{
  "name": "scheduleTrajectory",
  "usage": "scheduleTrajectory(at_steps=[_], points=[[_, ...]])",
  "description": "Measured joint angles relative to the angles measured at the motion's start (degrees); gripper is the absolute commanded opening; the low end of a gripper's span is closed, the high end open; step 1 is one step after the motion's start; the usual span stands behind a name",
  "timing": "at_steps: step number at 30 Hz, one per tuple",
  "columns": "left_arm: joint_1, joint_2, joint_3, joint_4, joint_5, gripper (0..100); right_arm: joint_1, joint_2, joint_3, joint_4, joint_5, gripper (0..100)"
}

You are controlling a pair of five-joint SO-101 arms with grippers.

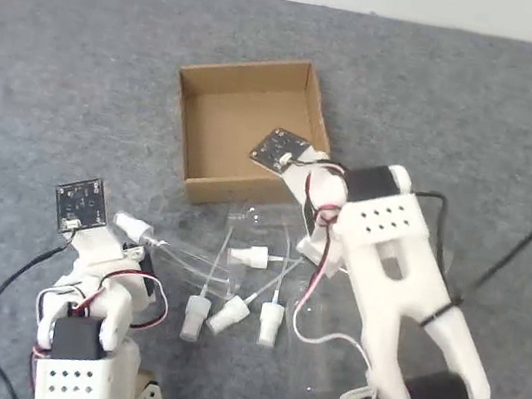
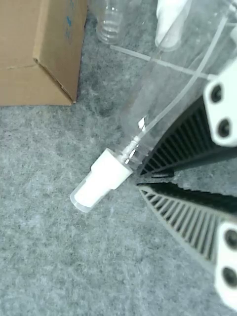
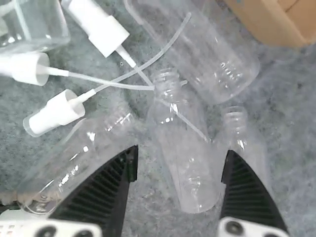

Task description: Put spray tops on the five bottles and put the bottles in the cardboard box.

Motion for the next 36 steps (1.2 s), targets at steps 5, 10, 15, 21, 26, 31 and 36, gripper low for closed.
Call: scheduleTrajectory(at_steps=[5,10,15,21,26,31,36], points=[[0.0,0.0,0.0,0.0,0.0,1,0.0,5.1,-1.93,-0.35,2.02,22.5],[0.0,0.0,0.0,0.0,0.0,1,0.09,8.26,-2.02,-2.46,3.25,22.5],[0.0,0.0,0.0,0.0,0.0,1,0.09,10.29,-2.02,-2.64,4.22,22.5],[0.0,0.0,0.0,0.0,0.0,1,0.53,13.01,-2.02,-2.64,8.62,22.4],[0.0,0.0,0.0,0.0,0.0,1,0.35,15.47,-2.02,-2.81,10.11,22.4],[0.0,0.0,0.0,0.0,0.0,1,0.35,17.85,-2.02,-5.63,10.2,22.4],[0.0,0.0,0.0,0.0,0.0,1,0.44,19.69,-2.02,-6.95,10.29,22.4]])
